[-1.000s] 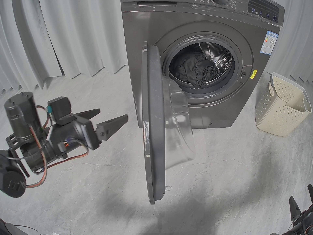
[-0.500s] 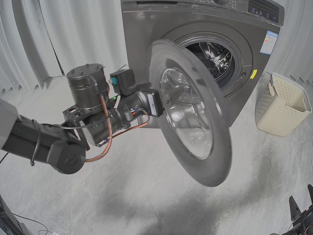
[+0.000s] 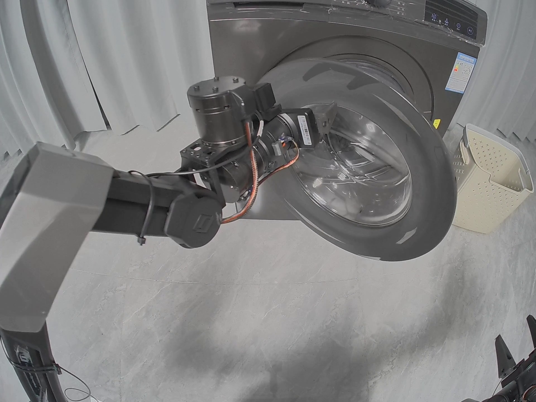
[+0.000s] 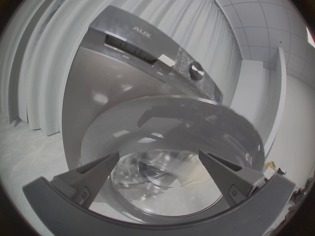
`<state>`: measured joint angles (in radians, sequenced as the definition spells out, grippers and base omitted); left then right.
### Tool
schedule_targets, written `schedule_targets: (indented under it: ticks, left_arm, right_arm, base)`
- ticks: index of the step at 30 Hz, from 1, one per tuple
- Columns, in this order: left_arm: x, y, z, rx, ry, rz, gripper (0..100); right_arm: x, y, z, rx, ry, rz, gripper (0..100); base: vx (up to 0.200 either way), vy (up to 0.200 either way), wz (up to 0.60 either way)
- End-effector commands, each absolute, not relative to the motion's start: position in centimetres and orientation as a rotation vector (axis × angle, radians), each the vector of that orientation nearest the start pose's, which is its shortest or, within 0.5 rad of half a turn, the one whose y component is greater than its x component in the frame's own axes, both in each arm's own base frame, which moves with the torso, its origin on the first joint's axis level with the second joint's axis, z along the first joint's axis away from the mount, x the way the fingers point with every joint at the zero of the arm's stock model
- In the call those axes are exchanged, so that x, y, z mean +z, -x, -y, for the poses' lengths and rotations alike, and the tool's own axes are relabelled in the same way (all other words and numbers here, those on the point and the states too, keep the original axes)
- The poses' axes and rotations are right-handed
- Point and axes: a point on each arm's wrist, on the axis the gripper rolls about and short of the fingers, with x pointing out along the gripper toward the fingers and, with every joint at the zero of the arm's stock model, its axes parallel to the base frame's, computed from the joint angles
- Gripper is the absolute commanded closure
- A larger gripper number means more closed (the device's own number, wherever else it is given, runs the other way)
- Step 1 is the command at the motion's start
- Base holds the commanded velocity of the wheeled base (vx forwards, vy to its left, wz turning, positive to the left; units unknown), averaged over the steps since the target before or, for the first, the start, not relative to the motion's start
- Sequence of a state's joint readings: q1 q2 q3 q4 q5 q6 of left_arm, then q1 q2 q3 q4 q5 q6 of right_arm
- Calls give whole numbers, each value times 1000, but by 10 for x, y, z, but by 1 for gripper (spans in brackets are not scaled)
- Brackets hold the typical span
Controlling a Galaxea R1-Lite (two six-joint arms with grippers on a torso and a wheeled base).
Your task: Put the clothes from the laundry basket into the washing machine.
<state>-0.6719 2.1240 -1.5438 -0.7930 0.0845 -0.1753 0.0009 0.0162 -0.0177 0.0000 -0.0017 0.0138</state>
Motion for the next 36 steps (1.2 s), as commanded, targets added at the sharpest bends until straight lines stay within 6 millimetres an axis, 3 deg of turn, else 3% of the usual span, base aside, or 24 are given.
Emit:
schedule_targets:
  ticks: [1,16,24,25,27,28,29,36]
  left_arm:
    - [221,-370,280,-541,243,105,0]
    - [234,-412,280,-329,351,231,0]
    - [245,-396,269,-329,393,196,0]
    - [251,-376,255,-328,394,154,0]
    - [256,-356,242,-330,382,124,0]
    - [256,-356,242,-330,382,124,0]
    - [251,-322,222,-348,343,58,0]
    - [237,-204,149,-483,242,-55,0]
  right_arm:
    - [76,22,0,0,-14,-9,0]
    - [76,22,0,0,-14,-9,0]
    - [76,22,0,0,-14,-9,0]
    - [76,22,0,0,-14,-9,0]
    - [76,22,0,0,-14,-9,0]
    - [76,22,0,0,-14,-9,0]
    - [76,22,0,0,-14,-9,0]
    - [76,22,0,0,-14,-9,0]
  base:
    - [0,0,0]
    - [0,0,0]
    - [0,0,0]
    - [0,0,0]
    - [0,0,0]
    - [0,0,0]
    - [0,0,0]
    - [0,0,0]
